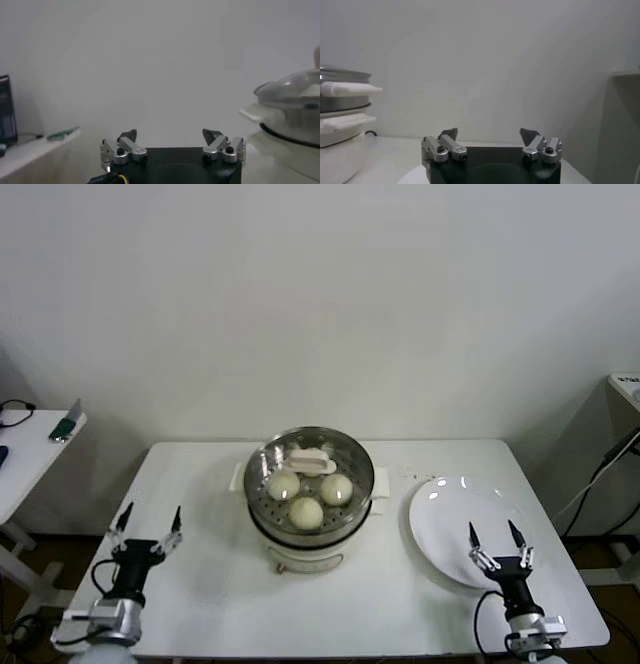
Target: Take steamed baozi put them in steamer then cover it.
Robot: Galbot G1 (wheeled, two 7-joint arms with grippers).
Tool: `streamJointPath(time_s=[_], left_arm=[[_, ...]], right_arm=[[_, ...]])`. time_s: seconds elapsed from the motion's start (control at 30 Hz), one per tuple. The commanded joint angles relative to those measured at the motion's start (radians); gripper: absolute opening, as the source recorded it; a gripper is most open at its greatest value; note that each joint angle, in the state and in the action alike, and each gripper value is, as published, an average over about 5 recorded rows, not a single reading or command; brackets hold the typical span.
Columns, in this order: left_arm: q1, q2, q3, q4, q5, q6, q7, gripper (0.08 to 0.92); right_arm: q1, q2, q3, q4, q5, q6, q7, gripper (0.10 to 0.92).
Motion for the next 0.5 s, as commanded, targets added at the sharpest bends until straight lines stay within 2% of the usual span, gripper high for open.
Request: streamJointPath(time_s=[0.03,0.5], left_arm=[[0.064,-0.045,-0.032,0.065,-0.096,-0.123,0.022,0.823],[0.09,-0.043,-0.026,0.065,-0.081,-0.141,0.042,0.823]], right_arm=[[-0.015,0.002,-0.008,-0.003,0.013,0.012,0.002,0.823],[-0.017,-0.008,-0.006,-0.005,0.036,0.016,-0.006,0.823]])
